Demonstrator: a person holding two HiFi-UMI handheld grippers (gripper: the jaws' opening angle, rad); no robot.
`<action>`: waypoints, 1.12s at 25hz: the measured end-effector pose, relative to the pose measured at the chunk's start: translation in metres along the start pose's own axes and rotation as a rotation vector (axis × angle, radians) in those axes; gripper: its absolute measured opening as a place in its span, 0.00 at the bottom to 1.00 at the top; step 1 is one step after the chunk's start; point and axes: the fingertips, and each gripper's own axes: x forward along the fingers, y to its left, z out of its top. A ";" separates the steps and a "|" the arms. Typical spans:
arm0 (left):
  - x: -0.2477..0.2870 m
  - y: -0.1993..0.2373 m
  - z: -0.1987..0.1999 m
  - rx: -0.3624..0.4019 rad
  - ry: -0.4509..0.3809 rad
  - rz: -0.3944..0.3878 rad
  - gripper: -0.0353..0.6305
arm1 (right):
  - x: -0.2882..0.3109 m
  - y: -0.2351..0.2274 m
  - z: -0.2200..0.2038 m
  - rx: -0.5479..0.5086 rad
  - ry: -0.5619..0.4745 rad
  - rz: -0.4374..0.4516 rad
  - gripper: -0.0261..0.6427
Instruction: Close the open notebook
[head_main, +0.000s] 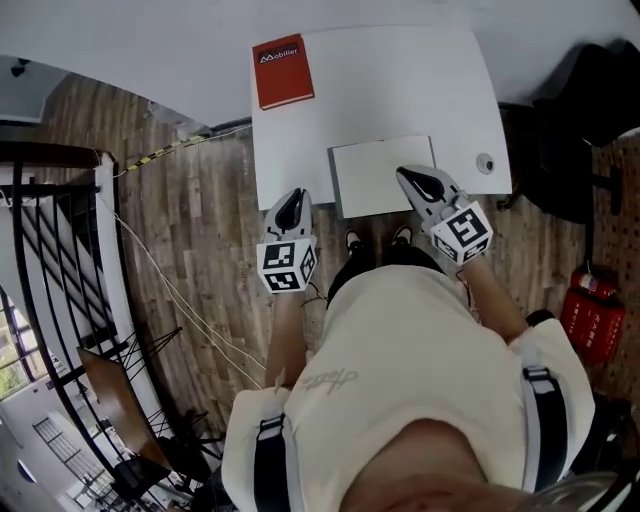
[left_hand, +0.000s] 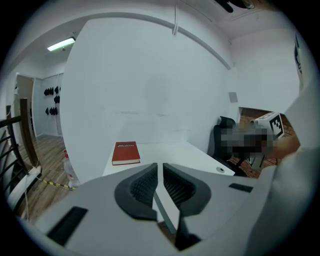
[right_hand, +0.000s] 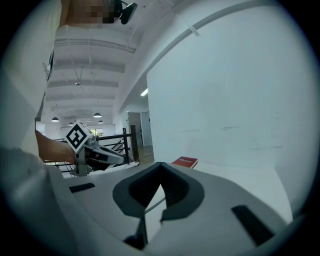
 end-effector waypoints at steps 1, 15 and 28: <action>-0.001 0.002 -0.002 -0.001 -0.002 -0.001 0.09 | 0.001 0.001 0.001 0.001 0.002 -0.006 0.05; 0.022 0.012 -0.089 -0.166 0.187 -0.130 0.21 | 0.006 0.013 -0.026 -0.002 0.110 -0.051 0.05; 0.062 0.003 -0.200 -0.326 0.397 -0.253 0.21 | 0.002 0.009 -0.051 -0.040 0.208 -0.090 0.05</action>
